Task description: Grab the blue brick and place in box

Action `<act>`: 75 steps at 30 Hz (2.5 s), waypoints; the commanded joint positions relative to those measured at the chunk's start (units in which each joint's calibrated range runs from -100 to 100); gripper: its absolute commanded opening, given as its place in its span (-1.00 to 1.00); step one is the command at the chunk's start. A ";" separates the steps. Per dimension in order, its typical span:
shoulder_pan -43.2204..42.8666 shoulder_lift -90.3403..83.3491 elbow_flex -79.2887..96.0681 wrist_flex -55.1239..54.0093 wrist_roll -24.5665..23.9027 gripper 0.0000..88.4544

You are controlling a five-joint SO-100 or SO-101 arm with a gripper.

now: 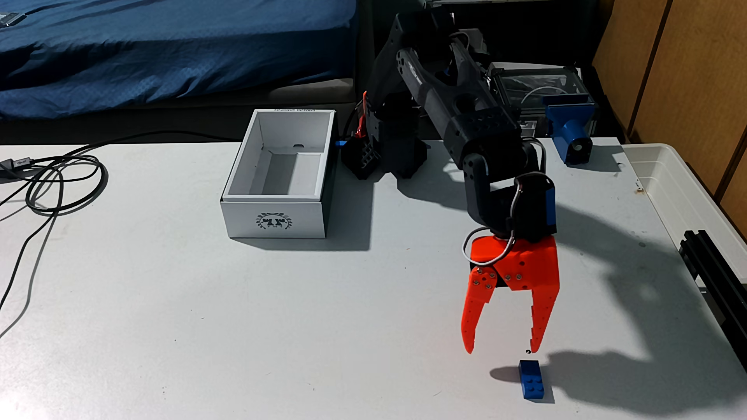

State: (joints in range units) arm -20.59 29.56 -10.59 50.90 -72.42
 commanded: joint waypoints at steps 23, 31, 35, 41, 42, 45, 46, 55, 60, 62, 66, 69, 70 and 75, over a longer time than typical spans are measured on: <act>-2.66 6.08 -9.64 -0.02 0.36 -0.39; -2.59 9.55 -12.48 0.67 0.41 -0.39; -2.52 10.65 -13.81 0.67 0.41 -0.39; -2.52 10.74 -13.81 0.67 0.47 -0.39; -2.52 10.74 -13.81 0.67 0.47 -0.39; -2.44 10.74 -13.81 0.76 1.47 -0.40; -2.37 10.74 -13.81 0.76 1.83 -0.40; -2.07 10.82 -13.54 0.76 3.47 -0.41; -2.07 10.82 -13.10 0.76 4.73 -0.41; -2.07 10.82 -12.92 0.84 5.41 -0.41; -2.07 10.82 -12.48 0.93 6.57 -0.41; -2.00 10.82 -11.85 1.19 6.83 -0.41; -2.00 10.82 -11.94 2.05 6.99 -0.41; -1.92 10.82 -11.94 3.69 6.99 -0.41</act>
State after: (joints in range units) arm -23.25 40.71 -21.95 53.97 -65.84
